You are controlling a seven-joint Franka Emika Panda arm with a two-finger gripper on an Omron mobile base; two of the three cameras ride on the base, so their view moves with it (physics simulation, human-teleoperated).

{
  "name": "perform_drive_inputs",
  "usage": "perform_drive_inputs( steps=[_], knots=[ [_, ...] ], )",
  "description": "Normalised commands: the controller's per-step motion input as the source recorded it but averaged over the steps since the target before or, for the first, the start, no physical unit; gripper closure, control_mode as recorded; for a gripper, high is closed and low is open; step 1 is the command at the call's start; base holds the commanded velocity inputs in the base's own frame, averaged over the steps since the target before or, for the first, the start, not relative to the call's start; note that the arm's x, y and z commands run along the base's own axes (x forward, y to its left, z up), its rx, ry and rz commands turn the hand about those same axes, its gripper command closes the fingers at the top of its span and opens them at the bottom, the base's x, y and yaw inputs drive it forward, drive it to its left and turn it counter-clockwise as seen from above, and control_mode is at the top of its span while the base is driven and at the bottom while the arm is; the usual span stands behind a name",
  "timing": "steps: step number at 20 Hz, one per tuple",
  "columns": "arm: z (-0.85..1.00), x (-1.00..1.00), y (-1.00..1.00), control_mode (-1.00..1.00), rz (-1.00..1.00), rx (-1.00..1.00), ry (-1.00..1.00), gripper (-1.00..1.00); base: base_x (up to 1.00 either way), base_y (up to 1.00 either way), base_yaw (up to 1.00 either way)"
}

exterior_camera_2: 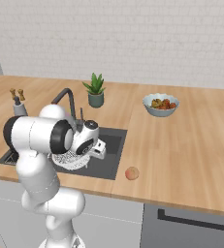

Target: Put the colander in the sink, put the peach in the colander, and turn on the sink faucet and pour water over the colander.

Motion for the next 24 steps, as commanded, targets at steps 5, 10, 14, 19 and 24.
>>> perform_drive_inputs(
  steps=[5,10,14,19,24],
  knots=[
    [-0.38,0.29,0.15,-1.0,0.0,0.0,0.0,1.0,0.0,0.0,0.0],
    [-0.35,0.25,0.22,-1.0,0.0,0.02,-0.06,1.0,0.0,0.0,0.0],
    [-0.31,0.2,0.14,-1.0,0.0,0.01,-0.02,1.0,0.0,0.0,0.0],
    [-0.12,0.03,0.06,-1.0,0.0,0.0,0.0,1.0,0.0,0.0,0.0],
    [0.0,-0.07,0.14,-1.0,0.0,0.0,-0.01,1.0,0.0,0.0,0.0]
  ],
)
